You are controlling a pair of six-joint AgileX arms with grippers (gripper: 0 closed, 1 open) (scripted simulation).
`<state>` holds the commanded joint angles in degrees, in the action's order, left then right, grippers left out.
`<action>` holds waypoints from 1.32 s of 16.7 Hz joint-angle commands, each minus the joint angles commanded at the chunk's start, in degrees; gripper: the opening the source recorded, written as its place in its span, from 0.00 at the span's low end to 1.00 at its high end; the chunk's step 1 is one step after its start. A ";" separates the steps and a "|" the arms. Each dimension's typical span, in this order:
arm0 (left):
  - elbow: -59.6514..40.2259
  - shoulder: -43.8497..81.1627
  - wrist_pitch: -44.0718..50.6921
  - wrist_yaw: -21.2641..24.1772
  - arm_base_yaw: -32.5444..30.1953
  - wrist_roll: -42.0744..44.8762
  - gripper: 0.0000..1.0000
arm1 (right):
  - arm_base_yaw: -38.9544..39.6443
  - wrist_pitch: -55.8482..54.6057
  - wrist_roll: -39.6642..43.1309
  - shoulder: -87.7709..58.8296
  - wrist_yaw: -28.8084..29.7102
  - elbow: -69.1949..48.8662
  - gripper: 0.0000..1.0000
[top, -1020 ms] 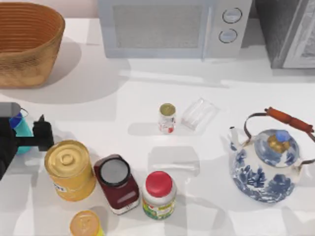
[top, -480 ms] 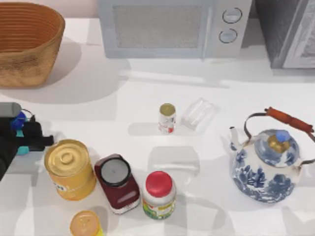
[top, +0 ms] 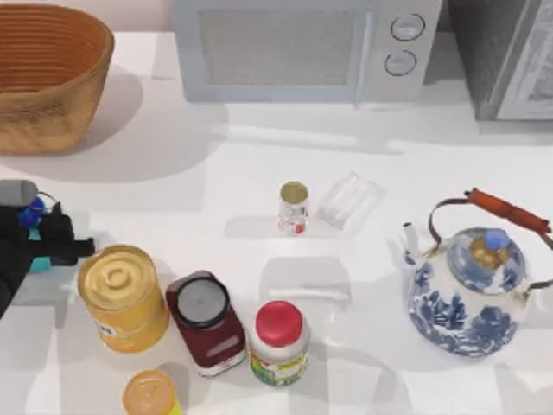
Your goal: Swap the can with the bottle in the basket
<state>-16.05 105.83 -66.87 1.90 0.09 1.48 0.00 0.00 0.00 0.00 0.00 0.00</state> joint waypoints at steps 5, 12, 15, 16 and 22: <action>0.00 -0.05 0.01 -0.04 0.05 0.10 0.00 | 0.00 0.00 0.00 0.00 0.00 0.00 1.00; -8.65 -5.63 12.79 9.05 -5.42 1.64 0.00 | 0.00 0.00 0.00 0.00 0.00 0.00 1.00; -17.76 -8.93 25.70 15.14 -9.10 2.76 0.00 | 0.00 0.00 0.00 0.00 0.00 0.00 1.00; -21.33 -9.83 30.41 16.72 -9.79 3.08 0.00 | 0.00 0.00 0.00 0.00 0.00 0.00 1.00; -45.48 -12.40 58.34 17.67 -4.34 3.61 0.00 | 0.00 0.00 0.00 0.00 0.00 0.00 1.00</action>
<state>-61.53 93.43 -8.53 19.56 -4.25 5.09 0.00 0.00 0.00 0.00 0.00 0.00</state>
